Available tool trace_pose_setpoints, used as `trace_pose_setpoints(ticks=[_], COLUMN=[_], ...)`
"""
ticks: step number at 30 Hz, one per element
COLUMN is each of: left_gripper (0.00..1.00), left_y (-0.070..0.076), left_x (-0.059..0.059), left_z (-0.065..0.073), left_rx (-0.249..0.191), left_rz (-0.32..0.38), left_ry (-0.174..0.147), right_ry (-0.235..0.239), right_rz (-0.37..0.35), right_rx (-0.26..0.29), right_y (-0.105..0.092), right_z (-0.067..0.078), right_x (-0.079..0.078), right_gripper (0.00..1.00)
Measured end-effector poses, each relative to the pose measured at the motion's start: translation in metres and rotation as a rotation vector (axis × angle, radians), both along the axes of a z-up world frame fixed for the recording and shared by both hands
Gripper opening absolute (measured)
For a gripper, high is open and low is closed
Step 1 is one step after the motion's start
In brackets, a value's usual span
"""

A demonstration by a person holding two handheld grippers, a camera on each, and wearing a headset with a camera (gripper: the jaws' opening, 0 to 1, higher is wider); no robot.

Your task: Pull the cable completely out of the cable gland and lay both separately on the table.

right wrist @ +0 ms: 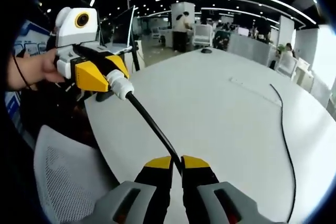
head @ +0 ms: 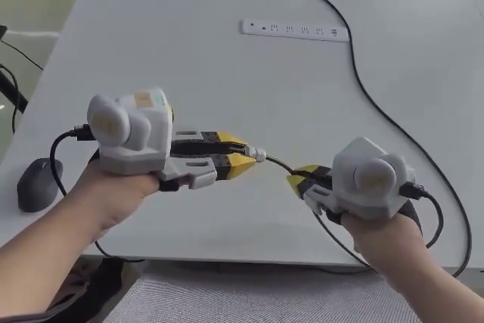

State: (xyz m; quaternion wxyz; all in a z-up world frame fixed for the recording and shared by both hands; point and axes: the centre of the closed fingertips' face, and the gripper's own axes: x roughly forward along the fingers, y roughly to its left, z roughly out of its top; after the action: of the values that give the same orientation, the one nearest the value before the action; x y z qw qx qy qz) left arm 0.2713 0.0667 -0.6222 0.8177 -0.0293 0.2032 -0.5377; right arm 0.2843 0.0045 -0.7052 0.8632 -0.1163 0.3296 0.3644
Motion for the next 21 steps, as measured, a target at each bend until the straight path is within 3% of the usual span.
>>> trace_pose_setpoints(ticks=[12, 16, 21], left_gripper=[0.15, 0.15, 0.15], left_y=[0.001, 0.001, 0.003], left_x=[0.000, 0.000, -0.001], left_z=[0.001, 0.002, 0.001], left_rx=[-0.004, -0.005, -0.007], left_rz=[0.004, 0.005, 0.010], left_ry=[-0.001, -0.002, 0.006], right_ry=[-0.019, -0.064, -0.120], right_rz=[0.017, 0.053, 0.106], right_rx=[-0.020, -0.052, -0.048], right_y=[0.000, -0.001, 0.006], right_z=[0.003, 0.010, 0.032], right_x=[-0.003, -0.004, -0.007], right_gripper=[0.02, 0.06, 0.12])
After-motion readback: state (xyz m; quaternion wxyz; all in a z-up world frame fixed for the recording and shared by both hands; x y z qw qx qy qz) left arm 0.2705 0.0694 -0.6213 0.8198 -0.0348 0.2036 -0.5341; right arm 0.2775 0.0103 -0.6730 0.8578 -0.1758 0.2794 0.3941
